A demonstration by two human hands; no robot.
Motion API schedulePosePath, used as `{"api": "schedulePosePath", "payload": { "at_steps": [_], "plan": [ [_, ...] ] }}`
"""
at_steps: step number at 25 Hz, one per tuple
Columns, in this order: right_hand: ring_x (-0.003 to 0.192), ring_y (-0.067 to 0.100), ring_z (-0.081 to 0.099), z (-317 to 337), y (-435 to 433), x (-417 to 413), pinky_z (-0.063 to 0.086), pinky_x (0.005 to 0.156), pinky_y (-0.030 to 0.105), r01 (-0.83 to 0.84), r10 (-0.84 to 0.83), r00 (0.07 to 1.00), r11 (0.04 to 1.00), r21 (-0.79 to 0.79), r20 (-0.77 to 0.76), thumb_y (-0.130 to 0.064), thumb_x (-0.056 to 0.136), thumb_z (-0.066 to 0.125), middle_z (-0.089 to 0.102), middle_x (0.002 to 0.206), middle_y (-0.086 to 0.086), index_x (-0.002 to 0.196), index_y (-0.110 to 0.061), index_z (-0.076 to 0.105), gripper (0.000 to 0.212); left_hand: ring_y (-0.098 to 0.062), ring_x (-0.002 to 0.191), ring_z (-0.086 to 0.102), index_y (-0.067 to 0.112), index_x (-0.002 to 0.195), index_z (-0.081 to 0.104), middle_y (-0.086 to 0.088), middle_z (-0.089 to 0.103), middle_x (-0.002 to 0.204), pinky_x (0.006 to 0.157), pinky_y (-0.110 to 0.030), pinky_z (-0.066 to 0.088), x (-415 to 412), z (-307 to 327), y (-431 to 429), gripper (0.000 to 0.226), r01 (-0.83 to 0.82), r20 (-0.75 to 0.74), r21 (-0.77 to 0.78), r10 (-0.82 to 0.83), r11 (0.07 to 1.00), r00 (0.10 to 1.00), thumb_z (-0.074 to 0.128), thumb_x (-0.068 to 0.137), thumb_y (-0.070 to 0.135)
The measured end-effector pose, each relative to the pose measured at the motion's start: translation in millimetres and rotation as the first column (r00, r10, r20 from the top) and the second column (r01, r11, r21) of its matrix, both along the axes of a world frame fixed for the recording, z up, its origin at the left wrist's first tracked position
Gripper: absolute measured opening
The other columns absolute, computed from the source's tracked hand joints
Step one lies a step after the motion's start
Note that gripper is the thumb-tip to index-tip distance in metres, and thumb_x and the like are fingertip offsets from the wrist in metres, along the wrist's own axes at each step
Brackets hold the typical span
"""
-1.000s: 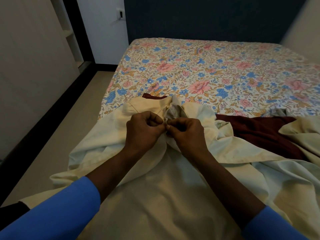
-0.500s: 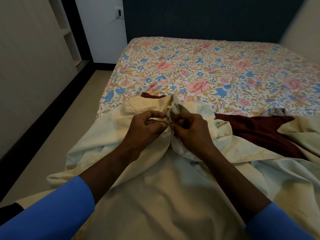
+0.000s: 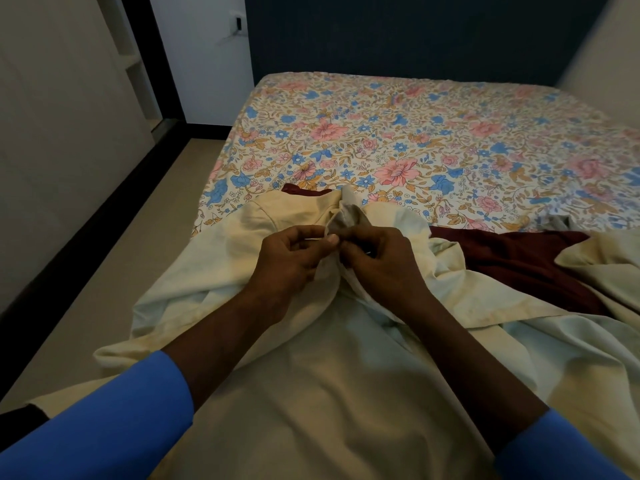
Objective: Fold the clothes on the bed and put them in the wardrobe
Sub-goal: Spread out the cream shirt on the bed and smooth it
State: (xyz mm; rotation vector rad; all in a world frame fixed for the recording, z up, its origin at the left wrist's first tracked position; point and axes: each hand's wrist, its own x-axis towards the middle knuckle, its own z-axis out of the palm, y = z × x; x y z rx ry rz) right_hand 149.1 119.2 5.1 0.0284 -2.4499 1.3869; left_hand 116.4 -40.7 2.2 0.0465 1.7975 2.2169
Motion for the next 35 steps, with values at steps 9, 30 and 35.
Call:
{"api": "schedulePosePath", "payload": {
  "at_steps": [9,30,35],
  "plan": [
    [0.090,0.025,0.076,10.5,3.9,3.8,0.062,0.076,0.029,-0.042,0.225,0.952,0.767,-0.641,0.207,-0.008,0.094,0.069,0.077,0.100,0.018,0.106,-0.003,0.075,0.014,-0.013,0.083,0.073,0.009,0.099,0.069,0.000,0.076,0.082,0.076,-0.024,0.060,-0.8,-1.7,-2.7,0.023,0.021,-0.196,0.008,-0.019,1.000,0.980,0.074,0.085,-0.008],
    [0.060,0.001,0.067,14.8,11.2,11.6,0.051,0.057,0.016,-0.035,0.178,0.963,0.824,-0.565,0.201,-0.007,0.099,0.065,0.074,0.071,-0.002,0.097,-0.006,0.076,0.011,-0.010,0.071,0.067,0.011,0.115,0.067,-0.009,0.075,0.088,0.058,-0.017,0.051,11.7,6.0,5.6,0.026,0.004,-0.297,-0.058,-0.021,0.998,0.955,0.070,0.092,-0.002],
    [0.060,0.006,0.064,13.6,11.1,7.7,0.052,0.057,0.017,0.002,0.256,0.924,0.739,-0.674,0.284,-0.006,0.102,0.058,0.069,0.070,0.002,0.103,-0.001,0.074,0.016,-0.009,0.091,0.071,0.010,0.116,0.063,0.004,0.072,0.099,0.078,-0.023,0.059,6.1,4.4,6.1,0.029,-0.107,-0.592,-0.306,-0.101,0.946,0.800,0.075,0.090,0.004]
  ]
}}
